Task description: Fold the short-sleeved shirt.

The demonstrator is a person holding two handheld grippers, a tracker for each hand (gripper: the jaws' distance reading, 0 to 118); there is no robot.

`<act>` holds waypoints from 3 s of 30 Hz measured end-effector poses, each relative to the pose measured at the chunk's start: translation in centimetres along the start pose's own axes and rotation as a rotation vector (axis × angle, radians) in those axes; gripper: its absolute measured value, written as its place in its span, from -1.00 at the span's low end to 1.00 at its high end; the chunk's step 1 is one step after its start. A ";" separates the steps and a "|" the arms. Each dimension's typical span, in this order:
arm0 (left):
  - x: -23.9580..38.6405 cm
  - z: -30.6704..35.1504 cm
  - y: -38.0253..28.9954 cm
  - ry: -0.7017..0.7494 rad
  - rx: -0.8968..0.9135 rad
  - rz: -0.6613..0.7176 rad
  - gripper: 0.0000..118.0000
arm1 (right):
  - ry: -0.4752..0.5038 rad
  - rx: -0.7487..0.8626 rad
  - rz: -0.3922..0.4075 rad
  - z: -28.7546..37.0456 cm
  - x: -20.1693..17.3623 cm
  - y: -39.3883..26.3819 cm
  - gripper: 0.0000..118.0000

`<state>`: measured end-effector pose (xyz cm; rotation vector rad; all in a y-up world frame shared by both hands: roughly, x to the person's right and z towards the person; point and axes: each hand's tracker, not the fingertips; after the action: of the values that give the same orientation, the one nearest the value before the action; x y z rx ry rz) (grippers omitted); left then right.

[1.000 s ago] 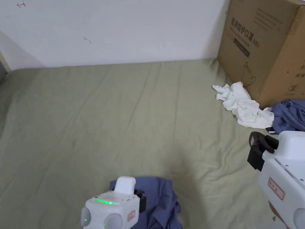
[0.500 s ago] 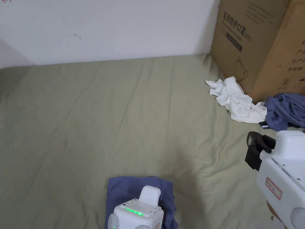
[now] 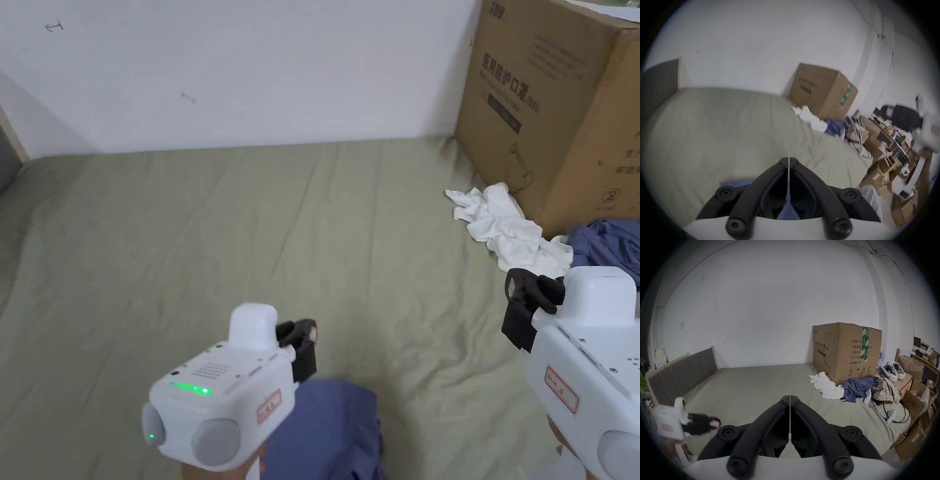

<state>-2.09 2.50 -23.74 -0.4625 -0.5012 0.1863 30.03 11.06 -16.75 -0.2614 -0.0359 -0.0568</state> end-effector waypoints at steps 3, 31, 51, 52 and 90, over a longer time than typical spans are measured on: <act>-1.5 2.3 2.9 0.071 0.105 -0.046 -0.91 | 0.018 0.026 0.002 0.2 -1.1 0.6 -0.95; -8.9 10.8 5.6 0.415 0.351 -0.079 -0.91 | 0.109 0.081 0.037 -1.2 -8.7 0.1 -0.95; -11.1 10.0 3.5 0.432 0.292 -0.040 -0.91 | 0.184 -0.325 0.078 -11.3 -13.2 -19.6 -0.95; -11.2 9.8 3.4 0.432 0.287 -0.034 -0.91 | 0.191 -0.348 0.082 -11.6 -13.2 -20.4 -0.95; -15.7 -6.2 -11.6 -0.137 -0.619 0.540 0.97 | 0.196 -0.452 0.019 -11.8 -12.2 -25.5 -0.95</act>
<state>-11.85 -14.52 -29.71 -1.1961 -0.5567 0.5913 16.59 -15.99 -22.11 -0.7061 0.1764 -0.0714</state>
